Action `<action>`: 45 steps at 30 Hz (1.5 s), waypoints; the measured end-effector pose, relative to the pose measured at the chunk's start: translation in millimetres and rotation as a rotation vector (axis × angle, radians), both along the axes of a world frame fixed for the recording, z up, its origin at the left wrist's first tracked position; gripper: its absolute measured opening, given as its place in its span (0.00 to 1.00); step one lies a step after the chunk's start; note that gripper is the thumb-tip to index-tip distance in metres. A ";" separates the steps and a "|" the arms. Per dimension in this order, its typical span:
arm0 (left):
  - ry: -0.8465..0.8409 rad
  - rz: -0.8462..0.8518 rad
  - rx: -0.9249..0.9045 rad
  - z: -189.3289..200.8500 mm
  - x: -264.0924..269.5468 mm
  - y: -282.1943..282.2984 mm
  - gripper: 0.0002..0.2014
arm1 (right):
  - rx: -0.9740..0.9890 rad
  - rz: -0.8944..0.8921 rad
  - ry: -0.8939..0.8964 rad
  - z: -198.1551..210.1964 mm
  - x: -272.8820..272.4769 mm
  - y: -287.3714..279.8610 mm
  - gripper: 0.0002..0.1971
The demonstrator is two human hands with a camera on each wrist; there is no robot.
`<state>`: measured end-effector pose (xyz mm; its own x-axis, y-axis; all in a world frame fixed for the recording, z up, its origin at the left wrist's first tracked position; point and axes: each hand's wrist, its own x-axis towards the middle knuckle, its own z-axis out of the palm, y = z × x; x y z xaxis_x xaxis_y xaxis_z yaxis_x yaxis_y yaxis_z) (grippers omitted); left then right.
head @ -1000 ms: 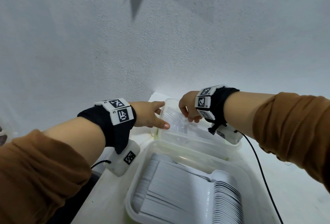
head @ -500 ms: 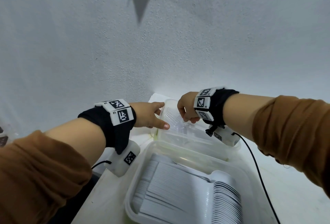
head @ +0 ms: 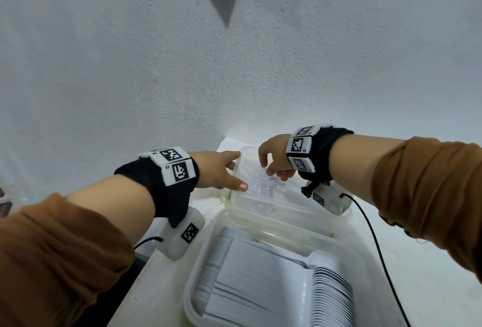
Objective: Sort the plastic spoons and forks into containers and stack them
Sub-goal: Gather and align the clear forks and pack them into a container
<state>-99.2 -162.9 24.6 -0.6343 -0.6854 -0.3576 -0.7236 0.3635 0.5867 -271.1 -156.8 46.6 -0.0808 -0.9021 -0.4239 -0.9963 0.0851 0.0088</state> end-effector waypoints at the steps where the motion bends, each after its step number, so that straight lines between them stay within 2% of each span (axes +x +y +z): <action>1: -0.002 -0.002 -0.002 0.0 -0.1 -0.1 0.38 | 0.002 0.021 0.026 0.0 2.1 -0.2 0.08; 7: -0.016 -0.011 -0.023 0.6 0.1 0.0 0.37 | 0.014 0.043 0.073 2.3 6.1 -3.3 0.09; 10: -0.005 -0.005 -0.008 -0.3 0.4 -0.2 0.38 | 0.026 0.053 0.082 8.0 1.8 -4.1 0.06; 16: -0.012 0.004 -0.014 -0.4 -0.3 0.2 0.40 | 0.142 0.086 0.080 8.3 -1.3 2.1 0.07; 23: -0.024 -0.002 -0.013 -3.6 -1.3 -1.8 0.43 | 0.156 0.190 0.249 1.9 6.3 3.6 0.05; 29: -0.028 0.007 -0.020 -4.9 -0.7 -2.8 0.43 | 0.104 0.229 0.325 7.6 7.7 0.5 0.10; 32: -0.022 0.007 -0.019 -3.9 -1.3 -2.4 0.42 | 0.128 0.244 0.351 3.7 10.6 0.0 0.08; 34: -0.021 0.003 -0.021 -4.0 -1.1 -2.4 0.42 | 0.122 0.228 0.344 1.7 12.8 2.2 0.02; 37: -0.017 -0.002 -0.017 -5.4 -0.9 -3.1 0.42 | 0.095 0.183 0.335 -0.1 14.9 4.9 0.15; 40: -0.018 -0.001 -0.016 -6.6 -1.2 -3.8 0.43 | 0.060 0.192 0.349 -1.4 16.7 6.7 0.20; 42: -0.019 0.003 -0.018 -7.2 -1.1 -4.0 0.43 | 0.026 0.212 0.331 -2.7 15.7 6.9 0.16; 45: -0.016 0.007 -0.015 -8.7 -0.7 -4.4 0.43 | -0.016 0.239 0.290 -1.4 14.1 8.1 0.05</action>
